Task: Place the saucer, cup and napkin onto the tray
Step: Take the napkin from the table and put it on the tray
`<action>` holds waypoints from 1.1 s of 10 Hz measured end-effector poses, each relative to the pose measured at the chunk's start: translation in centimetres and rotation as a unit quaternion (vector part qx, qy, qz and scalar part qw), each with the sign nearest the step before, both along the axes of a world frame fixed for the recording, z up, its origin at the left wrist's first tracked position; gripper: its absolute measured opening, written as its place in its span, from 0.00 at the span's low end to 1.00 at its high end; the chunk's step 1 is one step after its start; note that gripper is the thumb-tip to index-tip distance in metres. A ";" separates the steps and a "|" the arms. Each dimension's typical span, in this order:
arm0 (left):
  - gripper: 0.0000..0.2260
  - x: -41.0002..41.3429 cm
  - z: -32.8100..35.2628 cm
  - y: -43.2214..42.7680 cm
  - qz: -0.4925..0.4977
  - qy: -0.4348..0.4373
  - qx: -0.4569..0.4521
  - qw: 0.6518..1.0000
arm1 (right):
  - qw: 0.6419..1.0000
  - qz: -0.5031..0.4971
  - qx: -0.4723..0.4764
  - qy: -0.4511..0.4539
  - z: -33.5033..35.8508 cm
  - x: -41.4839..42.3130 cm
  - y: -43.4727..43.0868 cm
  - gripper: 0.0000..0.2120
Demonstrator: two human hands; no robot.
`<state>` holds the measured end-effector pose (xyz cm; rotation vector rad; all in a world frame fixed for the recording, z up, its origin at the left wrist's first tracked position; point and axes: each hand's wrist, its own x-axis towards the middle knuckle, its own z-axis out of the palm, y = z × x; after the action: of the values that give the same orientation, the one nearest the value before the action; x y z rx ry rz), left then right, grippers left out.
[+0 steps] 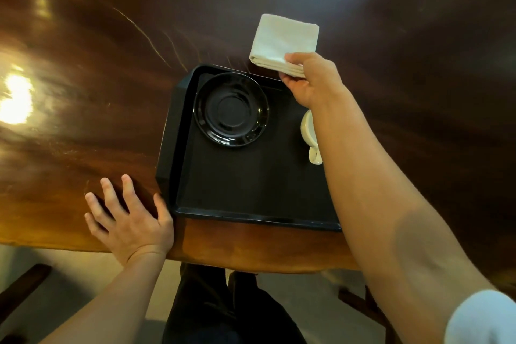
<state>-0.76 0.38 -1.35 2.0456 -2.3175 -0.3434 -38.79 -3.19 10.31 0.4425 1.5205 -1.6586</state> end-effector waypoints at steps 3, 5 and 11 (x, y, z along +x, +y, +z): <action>0.32 0.0 0.2 0.0 0.003 0.003 -0.005 1.000 | 0.995 0.024 -0.094 -0.037 3.1 5.5 5.3 0.17; 0.31 -0.2 0.5 0.1 0.003 0.005 -0.005 1.000 | 0.993 0.034 -0.106 -0.044 4.9 8.9 10.2 0.13; 0.30 -0.1 0.5 0.0 0.004 0.014 -0.006 1.000 | 0.989 0.098 0.000 -0.111 0.4 14.5 17.6 0.23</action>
<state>-0.88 0.36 -0.85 2.0325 -2.2887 -0.3542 -24.30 14.38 10.71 0.4471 1.3550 -1.4081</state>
